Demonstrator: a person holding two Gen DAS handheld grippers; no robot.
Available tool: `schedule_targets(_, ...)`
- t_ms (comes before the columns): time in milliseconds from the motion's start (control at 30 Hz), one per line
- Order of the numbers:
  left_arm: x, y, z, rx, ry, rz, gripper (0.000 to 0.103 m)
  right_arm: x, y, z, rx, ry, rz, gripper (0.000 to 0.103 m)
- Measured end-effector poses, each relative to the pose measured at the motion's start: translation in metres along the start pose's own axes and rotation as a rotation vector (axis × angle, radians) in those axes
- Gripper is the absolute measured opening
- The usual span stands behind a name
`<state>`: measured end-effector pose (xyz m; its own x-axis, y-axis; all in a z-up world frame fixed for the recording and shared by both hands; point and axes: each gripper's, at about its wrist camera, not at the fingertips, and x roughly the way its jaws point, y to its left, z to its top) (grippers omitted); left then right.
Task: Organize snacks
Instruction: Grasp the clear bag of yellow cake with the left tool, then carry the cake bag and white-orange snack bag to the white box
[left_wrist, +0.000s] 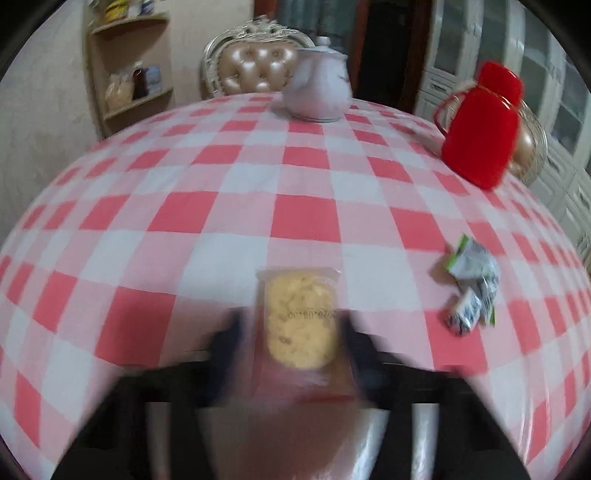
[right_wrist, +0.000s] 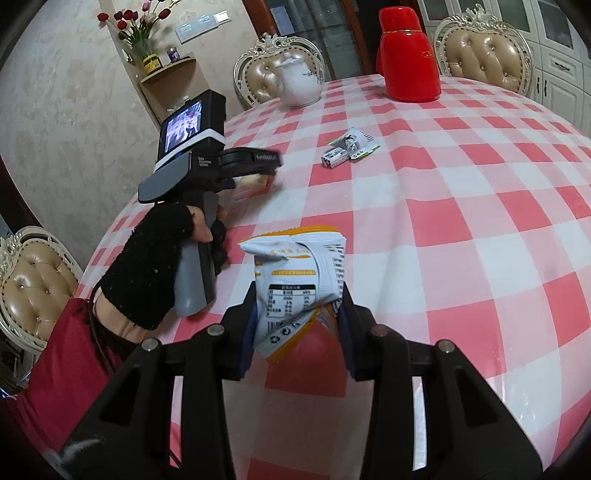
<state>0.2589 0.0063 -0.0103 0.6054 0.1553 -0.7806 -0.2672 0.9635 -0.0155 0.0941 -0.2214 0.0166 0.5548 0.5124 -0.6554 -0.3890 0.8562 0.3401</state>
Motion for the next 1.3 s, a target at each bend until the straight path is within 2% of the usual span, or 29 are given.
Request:
schedule_targets(67,-0.005,-0.002,-0.006,0.023,0.002,-0.028,0.037,0.0,0.001,-0.001,-0.004,-0.003,-0.006,0.042)
schedule_targets(300,-0.043,0.011,-0.047,-0.011,0.001,-0.074,0.037,0.008,-0.006,-0.004,0.014,0.012,-0.023,0.042)
schedule_targets(600,-0.111,0.042,-0.103,-0.061,-0.06,-0.102,0.037,0.008,-0.005,-0.006,-0.002,-0.014,-0.033,0.042)
schedule_targets(733,-0.137,0.056,-0.127,-0.082,-0.078,-0.117,0.037,0.007,-0.002,-0.007,0.011,-0.016,0.002,0.042)
schedule_targets(900,-0.167,0.077,-0.153,-0.131,-0.112,-0.121,0.037,0.004,0.012,-0.015,0.01,-0.012,0.055,0.042)
schedule_targets(1133,-0.193,0.103,-0.181,-0.189,-0.148,-0.114,0.037,0.001,0.046,-0.032,-0.056,-0.001,0.077,0.042)
schedule_targets(1300,-0.211,0.114,-0.193,-0.187,-0.179,-0.103,0.037,0.0,0.065,-0.043,-0.077,0.012,0.111,0.042)
